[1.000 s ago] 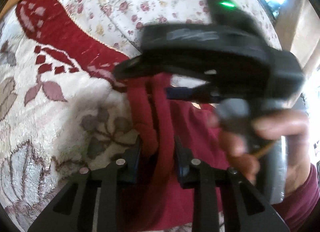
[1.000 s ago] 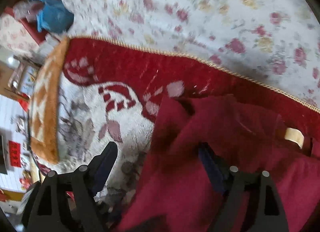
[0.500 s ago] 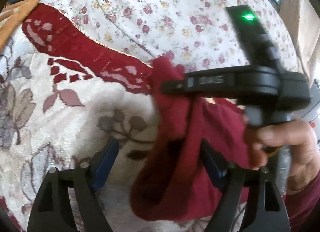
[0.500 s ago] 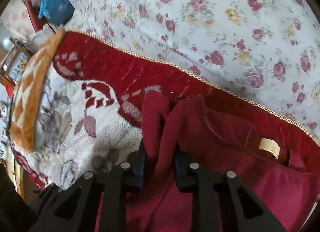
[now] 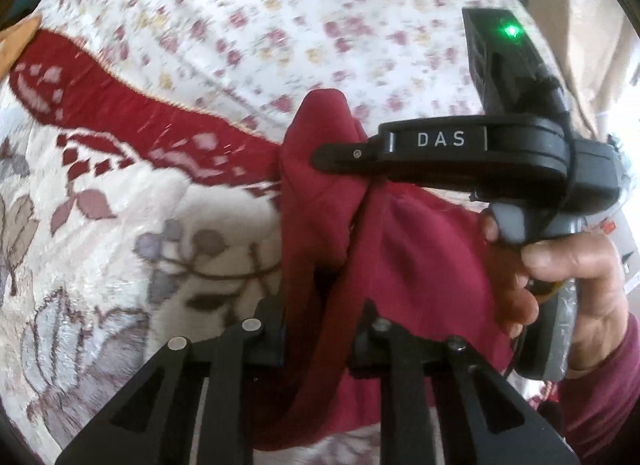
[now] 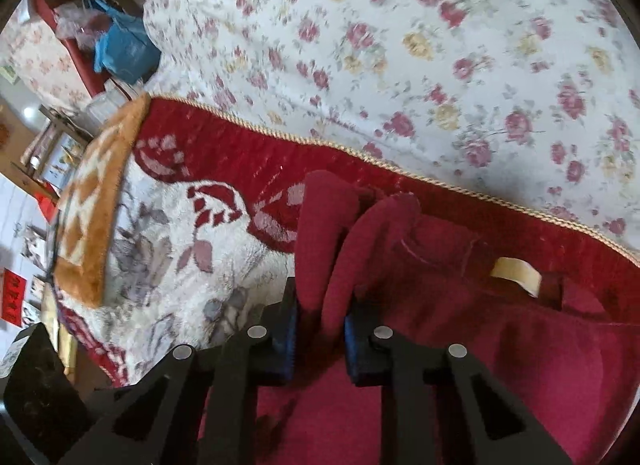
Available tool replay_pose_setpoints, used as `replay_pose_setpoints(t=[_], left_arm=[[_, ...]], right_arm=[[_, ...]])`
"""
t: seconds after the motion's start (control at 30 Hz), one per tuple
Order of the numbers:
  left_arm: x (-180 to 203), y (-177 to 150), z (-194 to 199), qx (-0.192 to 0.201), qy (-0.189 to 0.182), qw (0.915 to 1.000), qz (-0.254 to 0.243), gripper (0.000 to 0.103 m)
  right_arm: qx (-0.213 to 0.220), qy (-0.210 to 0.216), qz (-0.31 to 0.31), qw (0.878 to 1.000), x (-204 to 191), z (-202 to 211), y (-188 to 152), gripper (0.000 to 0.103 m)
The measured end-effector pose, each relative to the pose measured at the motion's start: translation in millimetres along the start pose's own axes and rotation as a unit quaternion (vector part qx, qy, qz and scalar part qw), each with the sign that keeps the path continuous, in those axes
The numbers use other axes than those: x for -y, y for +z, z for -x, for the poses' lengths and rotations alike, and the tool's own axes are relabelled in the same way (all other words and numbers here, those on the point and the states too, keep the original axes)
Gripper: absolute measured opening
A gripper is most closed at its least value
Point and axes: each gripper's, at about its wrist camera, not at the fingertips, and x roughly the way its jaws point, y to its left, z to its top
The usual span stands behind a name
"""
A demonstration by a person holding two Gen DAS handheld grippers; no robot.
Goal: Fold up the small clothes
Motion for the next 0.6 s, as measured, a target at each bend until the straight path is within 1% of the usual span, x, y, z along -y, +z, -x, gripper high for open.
replay_pose_setpoints(t=[0.07, 0.13, 0.17, 0.27, 0.37, 0.47, 0.53, 0.6], left_arm=[[15.3, 0.5, 5.0, 0.005, -0.001, 0.9999, -0.009, 0.019], [37.0, 1.5, 5.5, 0.000, -0.019, 0.9997, -0.013, 0.019], [48.6, 0.8, 4.8, -0.003, -0.020, 0.9996, -0.022, 0.019], [96.2, -6.3, -4.1, -0.013, -0.019, 0.9977, -0.064, 0.019], [133.5, -11.3, -21.2, -0.028, -0.023, 0.9957, -0.085, 0.019], [169.7, -21.2, -44.1, -0.043, -0.029, 0.9932, -0.104, 0.019], [189.5, -30.6, -61.3, -0.055, -0.031, 0.9916, -0.112, 0.019], [200.7, -37.4, -76.7, -0.070, -0.033, 0.9905, -0.113, 0.019]], right_arm=[[0.011, 0.006, -0.001, 1.000, 6.8, 17.3, -3.1, 0.020], [0.023, 0.004, -0.002, 1.000, 19.3, 41.8, -9.2, 0.019], [0.027, 0.002, -0.002, 1.000, 25.0, 51.3, -11.6, 0.019], [0.040, -0.012, -0.011, 0.999, 49.5, 83.1, -24.2, 0.018], [0.045, -0.033, -0.034, 0.998, 85.3, 107.1, -42.4, 0.018], [0.049, -0.046, -0.060, 0.996, 122.9, 123.2, -59.5, 0.017], [0.046, -0.059, -0.075, 0.994, 146.2, 125.7, -70.1, 0.017], [0.040, -0.069, -0.096, 0.992, 168.0, 122.0, -79.6, 0.017]])
